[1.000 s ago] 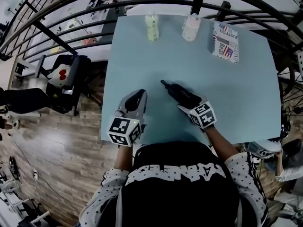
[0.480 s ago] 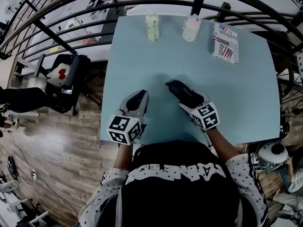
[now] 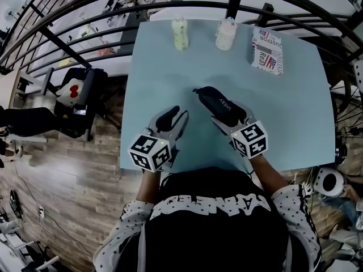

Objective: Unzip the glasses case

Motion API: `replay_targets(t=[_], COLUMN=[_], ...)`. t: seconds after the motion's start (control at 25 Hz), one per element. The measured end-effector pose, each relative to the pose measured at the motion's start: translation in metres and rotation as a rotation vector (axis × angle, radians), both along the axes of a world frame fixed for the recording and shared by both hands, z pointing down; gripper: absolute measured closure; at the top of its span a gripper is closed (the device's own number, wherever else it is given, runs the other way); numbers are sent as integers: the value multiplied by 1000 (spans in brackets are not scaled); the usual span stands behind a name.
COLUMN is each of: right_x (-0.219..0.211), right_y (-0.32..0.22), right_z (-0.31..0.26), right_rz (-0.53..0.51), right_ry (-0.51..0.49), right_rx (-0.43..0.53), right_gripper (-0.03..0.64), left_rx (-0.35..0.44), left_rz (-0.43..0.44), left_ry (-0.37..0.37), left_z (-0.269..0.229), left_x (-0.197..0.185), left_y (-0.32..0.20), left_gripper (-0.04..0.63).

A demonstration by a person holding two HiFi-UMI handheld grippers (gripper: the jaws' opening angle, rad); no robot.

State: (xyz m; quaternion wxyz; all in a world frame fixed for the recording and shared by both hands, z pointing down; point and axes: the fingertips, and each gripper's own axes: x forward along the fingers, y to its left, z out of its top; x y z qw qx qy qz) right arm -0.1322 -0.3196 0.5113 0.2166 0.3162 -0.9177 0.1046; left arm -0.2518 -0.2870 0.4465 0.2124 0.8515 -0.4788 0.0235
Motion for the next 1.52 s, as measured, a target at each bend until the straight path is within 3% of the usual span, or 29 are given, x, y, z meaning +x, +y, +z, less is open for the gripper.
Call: replay_targets(t=[0.16, 0.44, 0.64, 1.12, 1.52], right_x=[0, -9, -17, -17, -31], right_y=[4, 14, 22, 24, 43], right_z=[-22, -59, -81, -125, -146], right_rz=[-20, -79, -116, -116, -213], right_ry=[-28, -69, -103, -167, -155], right_rx=[50, 168, 237, 322, 410], right_gripper=[275, 275, 275, 275, 275], left_rx=[-4, -9, 11, 86, 102], left_rz=[64, 176, 217, 246, 306], left_ry=[78, 143, 224, 261, 265], left_z=[-11, -25, -43, -78, -101], left_x=[13, 38, 45, 58, 75], left_y=[-1, 3, 5, 7, 7], left_gripper=[595, 595, 595, 595, 595])
